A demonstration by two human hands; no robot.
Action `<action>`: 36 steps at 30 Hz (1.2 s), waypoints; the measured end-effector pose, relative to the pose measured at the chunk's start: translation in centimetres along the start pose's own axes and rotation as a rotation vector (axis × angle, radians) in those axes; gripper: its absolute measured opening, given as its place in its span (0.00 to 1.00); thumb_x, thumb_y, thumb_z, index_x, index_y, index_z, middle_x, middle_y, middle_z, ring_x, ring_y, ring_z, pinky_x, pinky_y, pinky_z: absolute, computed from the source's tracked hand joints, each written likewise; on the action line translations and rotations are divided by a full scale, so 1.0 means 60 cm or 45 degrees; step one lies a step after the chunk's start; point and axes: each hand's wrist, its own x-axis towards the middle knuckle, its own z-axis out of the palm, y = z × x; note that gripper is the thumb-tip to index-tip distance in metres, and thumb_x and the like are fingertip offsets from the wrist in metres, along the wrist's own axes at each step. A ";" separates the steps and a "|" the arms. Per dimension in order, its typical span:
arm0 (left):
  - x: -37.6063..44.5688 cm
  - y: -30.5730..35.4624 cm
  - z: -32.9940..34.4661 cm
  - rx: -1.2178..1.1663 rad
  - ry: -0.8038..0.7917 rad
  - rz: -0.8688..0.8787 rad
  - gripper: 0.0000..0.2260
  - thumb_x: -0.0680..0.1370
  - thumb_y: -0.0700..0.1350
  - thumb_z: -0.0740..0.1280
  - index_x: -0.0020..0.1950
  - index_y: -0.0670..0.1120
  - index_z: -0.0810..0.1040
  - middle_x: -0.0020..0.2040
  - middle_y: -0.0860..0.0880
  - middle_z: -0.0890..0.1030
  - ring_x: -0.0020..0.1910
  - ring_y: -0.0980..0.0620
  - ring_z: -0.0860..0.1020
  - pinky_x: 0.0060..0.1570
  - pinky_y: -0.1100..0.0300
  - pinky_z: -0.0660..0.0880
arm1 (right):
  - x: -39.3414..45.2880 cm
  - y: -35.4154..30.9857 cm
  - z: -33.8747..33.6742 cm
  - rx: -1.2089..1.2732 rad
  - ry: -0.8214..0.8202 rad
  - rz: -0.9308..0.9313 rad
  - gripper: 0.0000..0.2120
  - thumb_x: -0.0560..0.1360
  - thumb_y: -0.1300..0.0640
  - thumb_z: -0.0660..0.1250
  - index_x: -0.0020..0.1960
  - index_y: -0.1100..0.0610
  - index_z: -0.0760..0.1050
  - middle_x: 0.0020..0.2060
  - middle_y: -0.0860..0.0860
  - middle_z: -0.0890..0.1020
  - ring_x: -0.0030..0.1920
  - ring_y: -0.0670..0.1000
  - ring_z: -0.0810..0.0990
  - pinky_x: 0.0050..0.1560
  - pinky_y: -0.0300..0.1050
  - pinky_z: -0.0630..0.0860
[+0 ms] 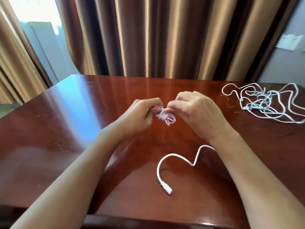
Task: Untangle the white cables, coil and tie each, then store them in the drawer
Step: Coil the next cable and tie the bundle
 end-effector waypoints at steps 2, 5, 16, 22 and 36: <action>0.000 0.005 -0.007 -0.173 -0.130 -0.040 0.13 0.81 0.33 0.59 0.45 0.47 0.78 0.30 0.59 0.75 0.30 0.61 0.70 0.34 0.71 0.65 | -0.004 0.011 -0.002 0.070 0.000 0.032 0.06 0.77 0.57 0.70 0.52 0.57 0.84 0.41 0.54 0.79 0.38 0.58 0.80 0.37 0.49 0.79; -0.002 0.019 -0.013 -0.495 -0.200 -0.048 0.12 0.84 0.34 0.58 0.46 0.46 0.76 0.30 0.58 0.72 0.28 0.60 0.67 0.31 0.68 0.65 | -0.010 0.024 0.000 0.208 0.037 0.128 0.11 0.79 0.60 0.66 0.59 0.59 0.83 0.44 0.55 0.81 0.42 0.57 0.82 0.41 0.53 0.81; 0.008 0.030 0.008 -1.240 0.332 -0.338 0.10 0.86 0.38 0.55 0.51 0.38 0.75 0.31 0.48 0.70 0.24 0.56 0.64 0.25 0.64 0.64 | 0.000 -0.040 0.049 0.897 -0.055 0.517 0.10 0.85 0.51 0.59 0.47 0.48 0.76 0.27 0.45 0.73 0.27 0.44 0.72 0.33 0.41 0.70; 0.006 0.002 0.017 -0.144 0.599 -0.313 0.07 0.82 0.37 0.62 0.45 0.41 0.77 0.30 0.57 0.74 0.29 0.62 0.72 0.34 0.69 0.67 | 0.000 -0.049 0.029 0.313 -0.189 0.358 0.11 0.84 0.50 0.59 0.49 0.53 0.76 0.39 0.50 0.82 0.41 0.59 0.82 0.37 0.54 0.75; -0.001 -0.019 -0.002 0.119 -0.062 -0.042 0.13 0.76 0.33 0.60 0.45 0.47 0.80 0.34 0.51 0.79 0.34 0.50 0.73 0.39 0.63 0.70 | -0.005 0.008 -0.003 0.219 0.050 0.075 0.13 0.78 0.49 0.69 0.45 0.59 0.80 0.40 0.51 0.77 0.40 0.52 0.77 0.37 0.50 0.76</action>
